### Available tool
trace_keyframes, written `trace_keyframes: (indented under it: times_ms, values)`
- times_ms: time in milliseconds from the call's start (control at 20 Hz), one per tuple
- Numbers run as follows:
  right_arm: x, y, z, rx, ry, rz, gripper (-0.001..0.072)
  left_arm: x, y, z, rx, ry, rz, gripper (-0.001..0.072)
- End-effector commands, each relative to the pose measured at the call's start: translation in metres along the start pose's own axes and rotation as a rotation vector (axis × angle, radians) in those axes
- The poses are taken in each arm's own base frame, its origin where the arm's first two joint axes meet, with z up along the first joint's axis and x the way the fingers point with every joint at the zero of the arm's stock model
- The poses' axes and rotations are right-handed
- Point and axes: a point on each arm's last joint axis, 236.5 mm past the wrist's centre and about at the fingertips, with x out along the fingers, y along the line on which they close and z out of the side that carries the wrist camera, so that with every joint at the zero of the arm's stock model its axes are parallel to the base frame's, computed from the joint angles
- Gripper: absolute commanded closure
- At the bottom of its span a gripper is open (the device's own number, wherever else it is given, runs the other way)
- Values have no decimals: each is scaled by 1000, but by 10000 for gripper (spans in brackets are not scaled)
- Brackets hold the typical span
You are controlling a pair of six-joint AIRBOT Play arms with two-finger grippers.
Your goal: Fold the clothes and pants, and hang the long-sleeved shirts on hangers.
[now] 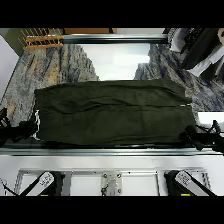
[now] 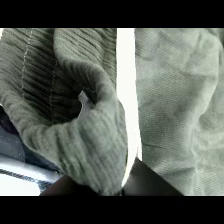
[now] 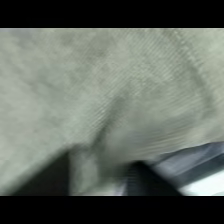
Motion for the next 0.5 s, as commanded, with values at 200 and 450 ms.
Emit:
trace_keyframes:
  times_ms: [200, 450]
  values:
    - [-46, 16, 25, -157, -34, -56, 693, -23, -8, 15, 40, 2, -10, 687]
    - [-125, 62, 80, -220, -184, -62, 694, -62, -51, 56, 98, -62, -32, 688]
